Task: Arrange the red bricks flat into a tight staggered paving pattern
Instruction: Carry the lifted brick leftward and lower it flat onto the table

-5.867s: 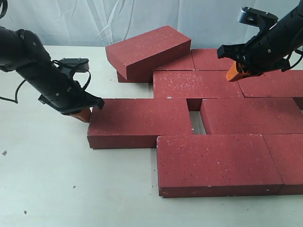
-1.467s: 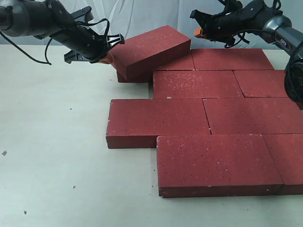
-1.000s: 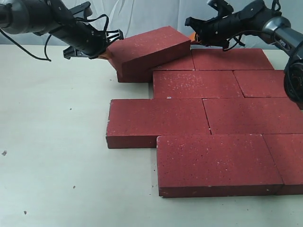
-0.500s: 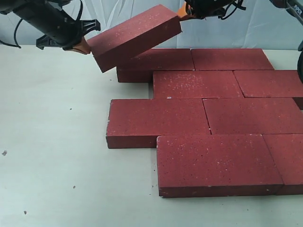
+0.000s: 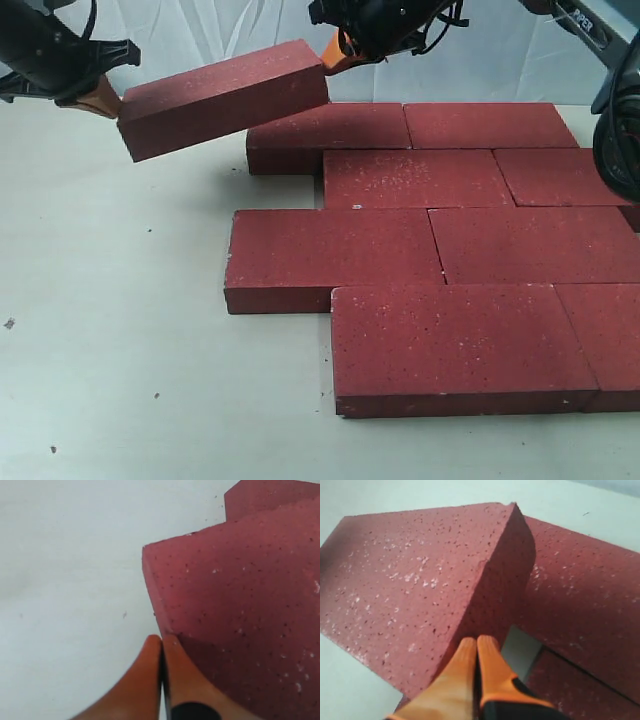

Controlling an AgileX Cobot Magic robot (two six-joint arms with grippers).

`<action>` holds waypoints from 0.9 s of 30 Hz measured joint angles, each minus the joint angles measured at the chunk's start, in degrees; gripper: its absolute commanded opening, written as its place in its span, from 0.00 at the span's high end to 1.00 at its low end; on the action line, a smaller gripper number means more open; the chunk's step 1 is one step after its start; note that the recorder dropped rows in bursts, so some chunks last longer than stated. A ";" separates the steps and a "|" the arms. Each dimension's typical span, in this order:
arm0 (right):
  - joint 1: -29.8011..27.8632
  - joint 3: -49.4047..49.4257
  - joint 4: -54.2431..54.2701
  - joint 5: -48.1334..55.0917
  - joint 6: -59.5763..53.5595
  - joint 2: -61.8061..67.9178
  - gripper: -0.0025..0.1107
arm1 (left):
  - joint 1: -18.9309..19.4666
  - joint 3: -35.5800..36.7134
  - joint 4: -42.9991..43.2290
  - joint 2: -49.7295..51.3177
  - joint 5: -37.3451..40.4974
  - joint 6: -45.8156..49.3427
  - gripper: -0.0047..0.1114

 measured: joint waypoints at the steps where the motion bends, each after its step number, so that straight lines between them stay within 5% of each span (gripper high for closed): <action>1: 0.58 0.00 -0.54 0.76 0.54 -0.18 0.98 | 0.60 0.73 -0.14 -0.14 0.12 0.64 0.96; 14: 10.49 0.00 -13.66 3.31 6.19 -0.42 0.98 | 6.31 5.18 0.11 -0.27 -1.34 4.85 0.96; 27: 15.27 0.00 -14.62 -0.10 8.36 3.17 0.98 | 8.50 5.18 4.89 1.16 -8.05 5.22 0.96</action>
